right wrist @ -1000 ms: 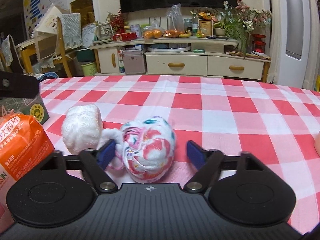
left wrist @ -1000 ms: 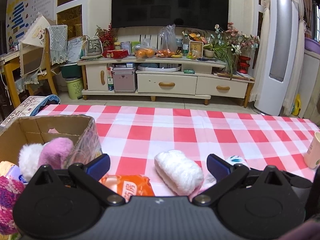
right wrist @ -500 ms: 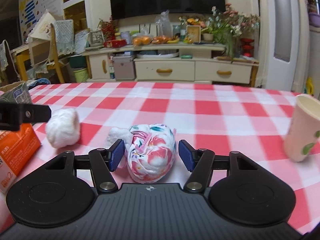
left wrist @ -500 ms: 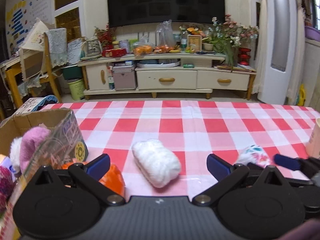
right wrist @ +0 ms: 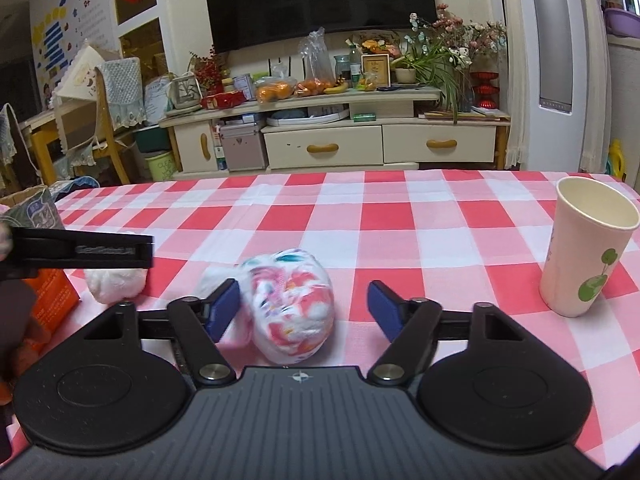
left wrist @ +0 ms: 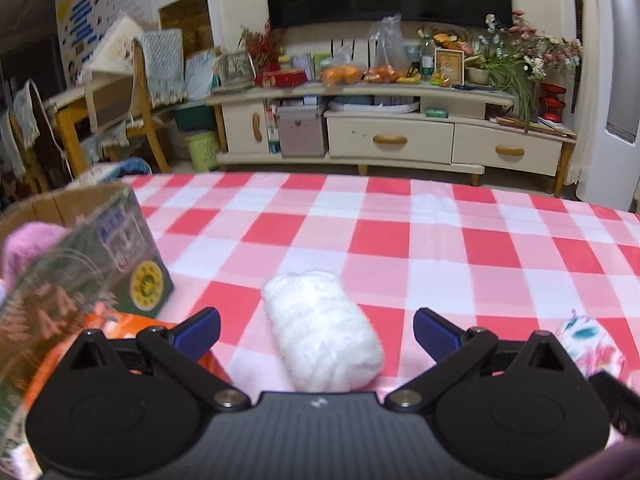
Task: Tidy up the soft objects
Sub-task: 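Grasp the white fluffy towel roll with the left tool while the right tool grasps the floral cloth bundle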
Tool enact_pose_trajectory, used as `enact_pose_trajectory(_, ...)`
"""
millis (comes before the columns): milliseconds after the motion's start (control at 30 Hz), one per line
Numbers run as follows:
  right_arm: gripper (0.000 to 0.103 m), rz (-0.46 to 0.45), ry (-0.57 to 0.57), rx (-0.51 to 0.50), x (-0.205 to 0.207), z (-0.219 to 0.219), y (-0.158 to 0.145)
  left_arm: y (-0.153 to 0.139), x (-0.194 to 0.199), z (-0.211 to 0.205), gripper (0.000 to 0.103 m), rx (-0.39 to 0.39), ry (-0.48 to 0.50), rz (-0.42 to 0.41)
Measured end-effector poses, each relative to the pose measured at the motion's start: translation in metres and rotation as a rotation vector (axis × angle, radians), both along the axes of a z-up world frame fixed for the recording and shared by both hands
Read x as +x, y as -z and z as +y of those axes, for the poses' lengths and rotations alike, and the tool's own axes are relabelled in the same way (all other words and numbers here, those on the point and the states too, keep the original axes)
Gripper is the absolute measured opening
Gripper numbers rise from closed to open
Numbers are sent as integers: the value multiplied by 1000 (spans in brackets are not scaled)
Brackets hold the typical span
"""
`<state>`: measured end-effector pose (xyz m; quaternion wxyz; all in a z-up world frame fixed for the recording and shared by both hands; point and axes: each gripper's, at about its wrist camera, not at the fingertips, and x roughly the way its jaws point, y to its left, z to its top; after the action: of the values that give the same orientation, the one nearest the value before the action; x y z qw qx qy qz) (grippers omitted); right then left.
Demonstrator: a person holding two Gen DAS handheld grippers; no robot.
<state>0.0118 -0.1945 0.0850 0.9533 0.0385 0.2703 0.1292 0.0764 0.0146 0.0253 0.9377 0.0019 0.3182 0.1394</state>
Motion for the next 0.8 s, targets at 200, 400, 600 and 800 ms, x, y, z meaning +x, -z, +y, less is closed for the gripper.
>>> enact_pose_trajectory(200, 101, 5, -21, -40, 5, 9, 4, 8, 11, -4, 102, 36, -2, 17)
enact_pose_trajectory(400, 103, 23, -18, -33, 10, 10, 8, 14, 14, -11, 92, 63, 43, 25)
enact_pose_trajectory(600, 103, 42, -3, -3, 14, 7, 10, 18, 12, -10, 56, -9, 94, 49)
enact_pose_trajectory(800, 103, 43, 2, 4, 13, 7, 11, 18, 4, -4, 46, -104, 104, 50)
